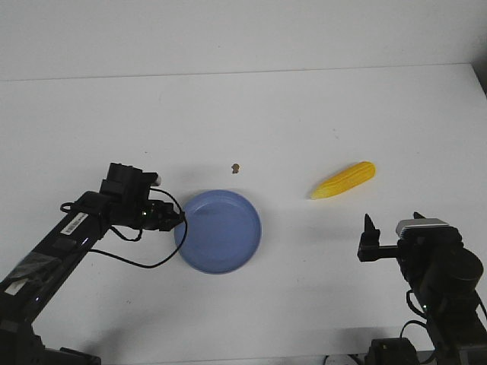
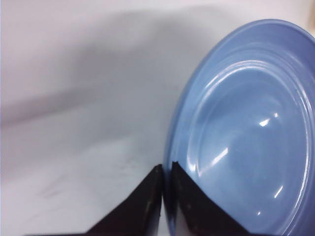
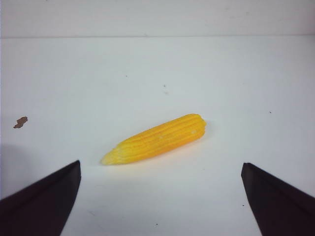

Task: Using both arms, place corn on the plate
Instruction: 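Grip the plate rim with the left gripper and drag it toward the center, then release the plate and pull the left gripper back, then reach the right gripper down and grasp the yellow corn cob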

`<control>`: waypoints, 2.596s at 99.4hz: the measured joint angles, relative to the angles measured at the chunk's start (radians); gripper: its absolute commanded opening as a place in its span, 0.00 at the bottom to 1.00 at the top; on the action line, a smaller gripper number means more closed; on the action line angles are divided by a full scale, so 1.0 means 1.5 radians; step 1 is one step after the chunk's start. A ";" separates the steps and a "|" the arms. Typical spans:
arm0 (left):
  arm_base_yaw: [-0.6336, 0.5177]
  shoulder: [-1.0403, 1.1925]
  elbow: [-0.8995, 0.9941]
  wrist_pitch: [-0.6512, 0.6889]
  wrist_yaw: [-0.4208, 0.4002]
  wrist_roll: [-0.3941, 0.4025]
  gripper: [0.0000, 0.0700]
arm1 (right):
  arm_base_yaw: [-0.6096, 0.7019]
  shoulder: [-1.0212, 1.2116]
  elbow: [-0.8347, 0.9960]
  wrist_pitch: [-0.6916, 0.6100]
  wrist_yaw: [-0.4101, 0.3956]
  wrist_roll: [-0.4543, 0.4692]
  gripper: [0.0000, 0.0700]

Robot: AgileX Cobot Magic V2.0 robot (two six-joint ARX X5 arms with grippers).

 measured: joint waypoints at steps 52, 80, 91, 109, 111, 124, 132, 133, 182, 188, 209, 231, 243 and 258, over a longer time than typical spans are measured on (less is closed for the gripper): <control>-0.052 0.042 -0.021 0.038 0.022 0.000 0.01 | 0.000 0.000 0.000 0.000 0.000 0.000 1.00; -0.084 0.098 -0.021 0.049 0.025 0.000 0.04 | 0.000 0.000 0.000 0.000 0.000 0.000 1.00; -0.091 0.099 -0.021 0.049 0.026 -0.001 0.37 | 0.000 0.000 0.000 0.000 0.000 0.000 1.00; -0.094 0.098 -0.018 0.048 0.039 -0.002 0.62 | 0.000 0.000 0.000 0.000 0.000 0.000 1.00; -0.094 0.098 -0.017 0.048 0.040 -0.002 0.62 | 0.000 0.000 0.000 0.000 0.000 0.000 1.00; -0.095 0.097 -0.016 0.050 0.047 -0.003 0.87 | 0.000 0.000 0.000 0.000 0.000 0.000 1.00; -0.095 0.093 -0.014 0.056 0.049 -0.003 0.96 | 0.000 0.000 0.000 0.000 0.000 0.000 1.00; -0.095 0.093 -0.014 0.058 0.049 -0.003 0.96 | 0.000 0.000 0.000 0.000 0.000 0.000 1.00; -0.068 0.060 -0.019 0.067 -0.013 -0.003 0.96 | 0.000 0.000 0.000 0.000 0.000 0.015 1.00; -0.056 0.038 -0.021 0.065 -0.041 -0.001 0.96 | 0.000 0.000 0.000 0.000 0.000 0.020 1.00; 0.010 -0.087 -0.021 0.058 -0.153 0.012 0.96 | 0.000 0.000 0.000 0.000 0.000 0.029 1.00; 0.082 -0.193 -0.021 0.017 -0.261 0.025 0.96 | 0.000 0.005 0.000 0.000 0.000 0.040 1.00; 0.098 -0.211 -0.021 0.014 -0.263 0.029 0.96 | 0.000 0.033 0.000 0.006 0.002 0.070 1.00; 0.097 -0.211 -0.021 0.012 -0.261 0.030 0.96 | -0.001 0.125 0.007 0.021 0.017 0.129 1.00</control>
